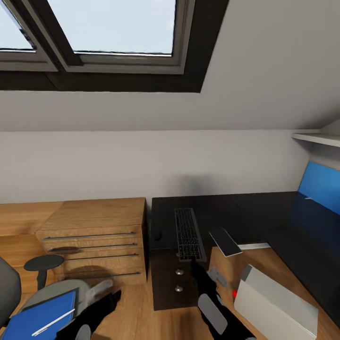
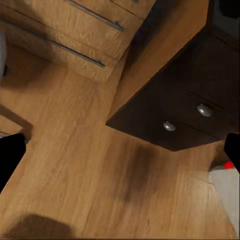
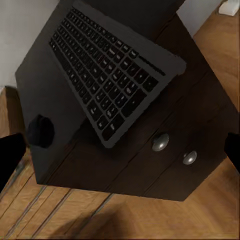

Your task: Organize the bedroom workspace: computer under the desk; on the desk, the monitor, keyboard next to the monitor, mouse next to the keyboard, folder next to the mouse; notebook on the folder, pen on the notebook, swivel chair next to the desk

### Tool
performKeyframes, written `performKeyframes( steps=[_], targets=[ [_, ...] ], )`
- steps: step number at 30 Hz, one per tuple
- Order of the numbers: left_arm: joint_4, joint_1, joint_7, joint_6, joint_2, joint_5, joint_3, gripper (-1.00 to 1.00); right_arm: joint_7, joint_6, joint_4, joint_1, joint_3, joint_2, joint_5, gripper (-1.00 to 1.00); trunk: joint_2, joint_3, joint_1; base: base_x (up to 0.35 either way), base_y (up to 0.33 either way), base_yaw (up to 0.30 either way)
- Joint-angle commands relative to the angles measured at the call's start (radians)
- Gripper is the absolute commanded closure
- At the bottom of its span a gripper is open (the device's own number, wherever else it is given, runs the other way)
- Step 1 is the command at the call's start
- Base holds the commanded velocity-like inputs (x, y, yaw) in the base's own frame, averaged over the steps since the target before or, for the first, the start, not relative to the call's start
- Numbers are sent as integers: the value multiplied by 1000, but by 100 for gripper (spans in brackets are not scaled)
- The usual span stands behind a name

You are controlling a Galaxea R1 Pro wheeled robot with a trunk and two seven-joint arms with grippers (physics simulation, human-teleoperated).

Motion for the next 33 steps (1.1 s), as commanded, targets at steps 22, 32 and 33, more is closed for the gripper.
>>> performKeyframes(
  steps=[22,32,33],
  targets=[
    [-7,-1,64,5,-1,119,-81,-100,499,391,102,-2,-9,-134,-410,-100,-156,-71,85,0,0,0],
    [-124,0,62,14,2,118,-106,-100,620,432,66,-1,-47,-207,-455,-100,-226,-102,123,0,0,0],
    [-143,2,62,15,2,118,-110,-100,632,432,65,-1,-47,-207,-455,-100,-233,-105,127,0,0,0]
  ],
)
